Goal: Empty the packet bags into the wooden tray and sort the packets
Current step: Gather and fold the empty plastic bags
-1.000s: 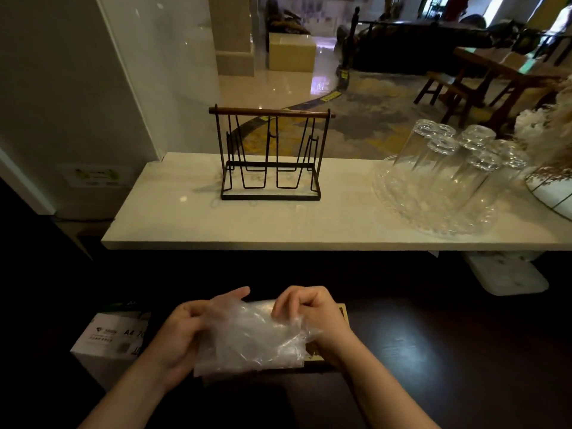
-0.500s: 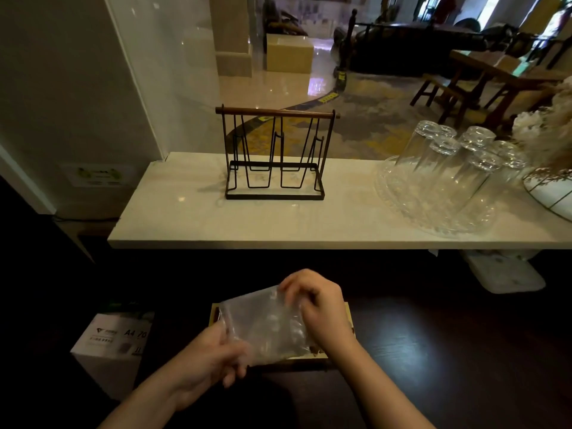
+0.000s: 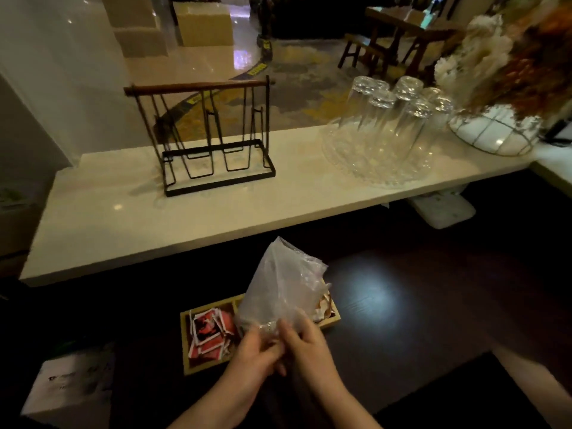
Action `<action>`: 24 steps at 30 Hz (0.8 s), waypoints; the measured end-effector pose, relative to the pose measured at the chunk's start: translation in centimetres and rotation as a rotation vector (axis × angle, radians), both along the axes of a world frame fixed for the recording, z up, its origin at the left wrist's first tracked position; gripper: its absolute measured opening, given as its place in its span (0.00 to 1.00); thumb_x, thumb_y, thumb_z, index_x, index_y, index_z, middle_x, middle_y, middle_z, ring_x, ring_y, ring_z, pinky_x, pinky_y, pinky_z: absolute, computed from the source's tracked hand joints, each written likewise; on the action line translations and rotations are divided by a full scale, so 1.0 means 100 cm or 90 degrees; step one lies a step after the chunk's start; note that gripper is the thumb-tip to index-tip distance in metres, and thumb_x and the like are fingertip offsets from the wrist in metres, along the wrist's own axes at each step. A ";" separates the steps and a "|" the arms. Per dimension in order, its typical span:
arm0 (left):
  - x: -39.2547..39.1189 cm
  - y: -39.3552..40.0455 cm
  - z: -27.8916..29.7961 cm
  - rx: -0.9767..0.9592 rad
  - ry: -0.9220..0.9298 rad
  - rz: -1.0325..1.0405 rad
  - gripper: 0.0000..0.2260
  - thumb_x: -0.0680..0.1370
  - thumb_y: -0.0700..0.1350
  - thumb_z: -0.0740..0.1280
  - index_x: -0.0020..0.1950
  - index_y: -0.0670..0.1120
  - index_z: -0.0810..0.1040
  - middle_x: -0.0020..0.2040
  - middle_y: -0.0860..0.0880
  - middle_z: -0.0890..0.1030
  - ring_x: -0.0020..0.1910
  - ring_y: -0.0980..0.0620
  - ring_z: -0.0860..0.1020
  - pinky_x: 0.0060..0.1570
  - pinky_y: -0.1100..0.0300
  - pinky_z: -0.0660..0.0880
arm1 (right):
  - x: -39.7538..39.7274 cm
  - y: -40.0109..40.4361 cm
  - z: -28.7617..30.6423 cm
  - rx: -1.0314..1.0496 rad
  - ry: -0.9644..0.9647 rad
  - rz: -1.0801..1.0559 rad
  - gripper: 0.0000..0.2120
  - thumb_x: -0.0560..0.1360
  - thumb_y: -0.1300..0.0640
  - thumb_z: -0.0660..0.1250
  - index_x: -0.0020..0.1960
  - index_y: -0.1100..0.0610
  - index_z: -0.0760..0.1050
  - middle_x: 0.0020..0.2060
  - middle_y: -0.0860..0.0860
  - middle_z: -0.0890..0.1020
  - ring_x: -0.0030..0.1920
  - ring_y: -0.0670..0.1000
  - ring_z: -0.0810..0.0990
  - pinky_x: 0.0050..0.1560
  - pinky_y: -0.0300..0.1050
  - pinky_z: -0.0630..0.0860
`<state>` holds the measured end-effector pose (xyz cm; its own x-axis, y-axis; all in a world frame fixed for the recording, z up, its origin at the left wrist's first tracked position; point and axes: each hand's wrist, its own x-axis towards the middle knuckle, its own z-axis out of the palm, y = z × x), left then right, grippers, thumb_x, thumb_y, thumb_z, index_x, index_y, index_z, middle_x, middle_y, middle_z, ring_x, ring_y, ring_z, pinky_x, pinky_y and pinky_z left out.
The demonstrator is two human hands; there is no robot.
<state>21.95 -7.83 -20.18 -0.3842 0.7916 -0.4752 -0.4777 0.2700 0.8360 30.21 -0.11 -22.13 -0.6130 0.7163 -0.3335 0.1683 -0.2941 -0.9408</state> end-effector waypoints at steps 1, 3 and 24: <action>0.003 0.002 -0.006 -0.012 0.022 -0.038 0.12 0.76 0.32 0.64 0.57 0.43 0.75 0.46 0.42 0.84 0.37 0.51 0.81 0.31 0.60 0.73 | 0.007 0.002 -0.005 0.016 -0.030 -0.040 0.13 0.70 0.42 0.68 0.48 0.50 0.79 0.39 0.55 0.84 0.32 0.51 0.79 0.33 0.46 0.73; 0.011 0.008 -0.017 -0.037 0.086 -0.118 0.09 0.76 0.32 0.64 0.53 0.42 0.74 0.41 0.43 0.82 0.29 0.55 0.78 0.26 0.64 0.71 | 0.029 0.008 -0.016 0.056 -0.083 -0.108 0.12 0.70 0.44 0.65 0.45 0.51 0.79 0.39 0.55 0.85 0.34 0.53 0.80 0.36 0.51 0.76; 0.177 0.167 -0.159 0.149 0.987 -0.609 0.16 0.78 0.49 0.58 0.65 0.54 0.74 0.69 0.52 0.73 0.68 0.50 0.70 0.67 0.50 0.67 | 0.287 0.024 -0.197 -0.118 -0.309 -0.634 0.18 0.80 0.55 0.58 0.32 0.57 0.66 0.24 0.51 0.68 0.26 0.51 0.68 0.30 0.46 0.64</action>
